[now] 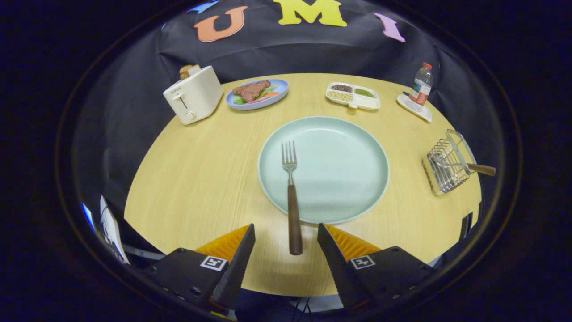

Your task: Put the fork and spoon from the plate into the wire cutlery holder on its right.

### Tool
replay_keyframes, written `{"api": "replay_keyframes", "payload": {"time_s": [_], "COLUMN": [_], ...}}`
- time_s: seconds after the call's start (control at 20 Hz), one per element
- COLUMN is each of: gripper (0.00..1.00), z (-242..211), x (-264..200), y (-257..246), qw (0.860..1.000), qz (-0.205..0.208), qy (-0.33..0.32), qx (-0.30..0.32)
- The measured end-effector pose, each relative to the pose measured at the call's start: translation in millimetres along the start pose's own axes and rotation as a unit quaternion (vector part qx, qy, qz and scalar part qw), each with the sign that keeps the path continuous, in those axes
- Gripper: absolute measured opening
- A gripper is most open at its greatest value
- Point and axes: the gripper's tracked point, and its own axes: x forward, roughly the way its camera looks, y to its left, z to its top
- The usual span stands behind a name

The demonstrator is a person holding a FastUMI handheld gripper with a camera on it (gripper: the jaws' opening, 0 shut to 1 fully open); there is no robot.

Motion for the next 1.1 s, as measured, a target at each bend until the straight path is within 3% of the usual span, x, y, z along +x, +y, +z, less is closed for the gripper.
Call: {"api": "replay_keyframes", "payload": {"time_s": [0.15, 0.25, 0.3, 0.4, 0.5, 0.6, 0.8, 1.1], "gripper": [0.78, 0.67, 0.56, 0.47, 0.21, 0.1, 0.01, 0.01], "z": [-2, 2, 2, 0, -2, -2, 1, 10], "x": [8, 12, 12, 15, 19, 20, 17, -8], "y": [-1, 6, 6, 8, 6, 7, 4, 2], "qw": [1.0, 1.0, 1.0, 1.0, 1.0, 0.999, 1.0, 1.0], "qz": [-0.014, -0.009, -0.009, -0.008, -0.008, 0.0, 0.011, 0.025], "qy": [0.018, 0.016, 0.019, 0.024, 0.03, 0.032, 0.02, -0.014], "qx": [0.009, 0.007, 0.006, 0.004, 0.004, 0.01, 0.013, 0.003]}}
